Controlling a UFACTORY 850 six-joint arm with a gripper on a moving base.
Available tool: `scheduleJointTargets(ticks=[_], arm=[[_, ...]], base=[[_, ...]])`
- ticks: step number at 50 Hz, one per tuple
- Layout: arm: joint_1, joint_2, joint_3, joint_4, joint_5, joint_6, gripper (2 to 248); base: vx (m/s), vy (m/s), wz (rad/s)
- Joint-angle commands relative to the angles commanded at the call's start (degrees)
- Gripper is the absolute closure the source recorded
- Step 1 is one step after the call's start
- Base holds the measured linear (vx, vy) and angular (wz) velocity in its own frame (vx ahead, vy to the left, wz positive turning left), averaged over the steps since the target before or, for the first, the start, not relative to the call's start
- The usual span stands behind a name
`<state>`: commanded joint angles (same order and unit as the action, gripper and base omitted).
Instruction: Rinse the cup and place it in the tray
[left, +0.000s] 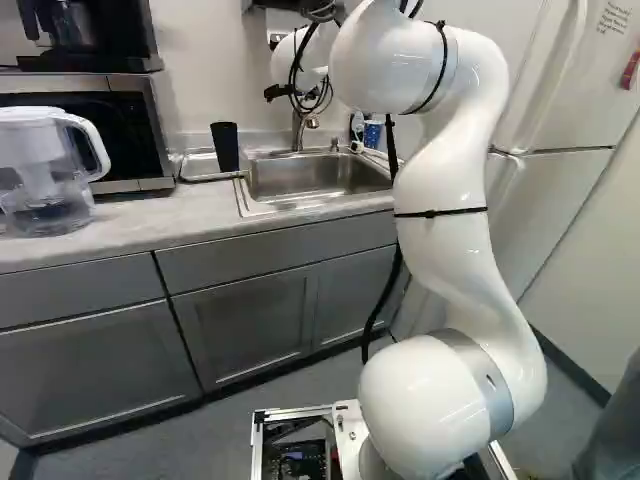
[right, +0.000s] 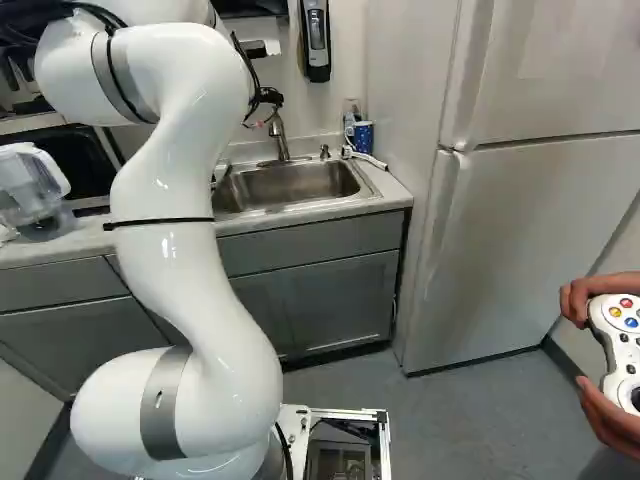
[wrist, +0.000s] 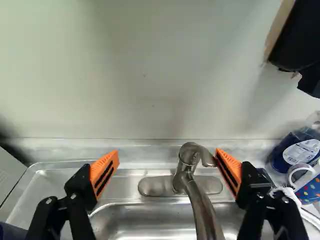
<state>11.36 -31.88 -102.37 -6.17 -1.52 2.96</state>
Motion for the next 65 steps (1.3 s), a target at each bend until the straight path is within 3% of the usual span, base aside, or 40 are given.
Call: scheduleJointTargets(ticks=[16,65], arm=[[0.0,0.6,0.7,0.0,0.0,0.0,3],[1.8,9.4,11.6,0.0,0.0,0.0,3]], base=[[0.000,0.000,0.000],[0.000,0.000,0.000]])
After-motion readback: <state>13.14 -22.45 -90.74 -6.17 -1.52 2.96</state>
